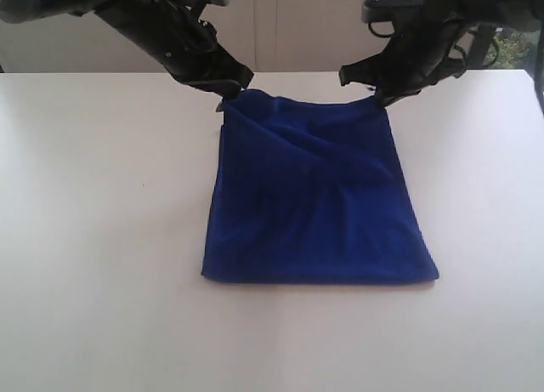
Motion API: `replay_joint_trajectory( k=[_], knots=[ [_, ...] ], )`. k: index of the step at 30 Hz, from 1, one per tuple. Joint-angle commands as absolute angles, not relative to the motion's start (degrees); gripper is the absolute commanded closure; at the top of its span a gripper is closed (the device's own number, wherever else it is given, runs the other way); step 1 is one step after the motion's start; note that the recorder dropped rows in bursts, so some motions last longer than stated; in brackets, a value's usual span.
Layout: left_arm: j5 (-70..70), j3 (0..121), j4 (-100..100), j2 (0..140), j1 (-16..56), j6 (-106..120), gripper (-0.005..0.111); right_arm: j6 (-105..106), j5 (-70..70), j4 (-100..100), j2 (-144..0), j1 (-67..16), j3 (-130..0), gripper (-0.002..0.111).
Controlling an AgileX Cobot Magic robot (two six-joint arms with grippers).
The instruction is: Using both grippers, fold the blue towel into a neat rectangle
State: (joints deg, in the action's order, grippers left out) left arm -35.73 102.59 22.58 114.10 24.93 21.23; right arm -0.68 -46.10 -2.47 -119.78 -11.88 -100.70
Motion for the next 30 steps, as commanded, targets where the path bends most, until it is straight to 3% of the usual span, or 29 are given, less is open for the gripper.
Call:
replay_joint_trajectory(
  k=[1,10,23,30],
  knots=[
    [-42.0,102.7,22.8,109.3,24.8,20.2,0.107,0.0,-51.3,-0.6,-113.3,-11.3,-100.4,0.108],
    [-50.2,93.5,22.5,100.7,26.8,19.9,0.107,-3.6,-47.7,-1.5,-95.1,-16.9,-83.6,0.108],
    [-36.6,64.0,21.8,77.3,39.6,14.2,0.107,-7.8,-44.5,-1.4,-63.9,-22.9,-53.5,0.108],
    [-32.6,52.4,21.8,67.3,47.2,12.0,0.107,-9.4,-46.5,-2.4,-47.5,-24.8,-44.7,0.108]
  ],
)
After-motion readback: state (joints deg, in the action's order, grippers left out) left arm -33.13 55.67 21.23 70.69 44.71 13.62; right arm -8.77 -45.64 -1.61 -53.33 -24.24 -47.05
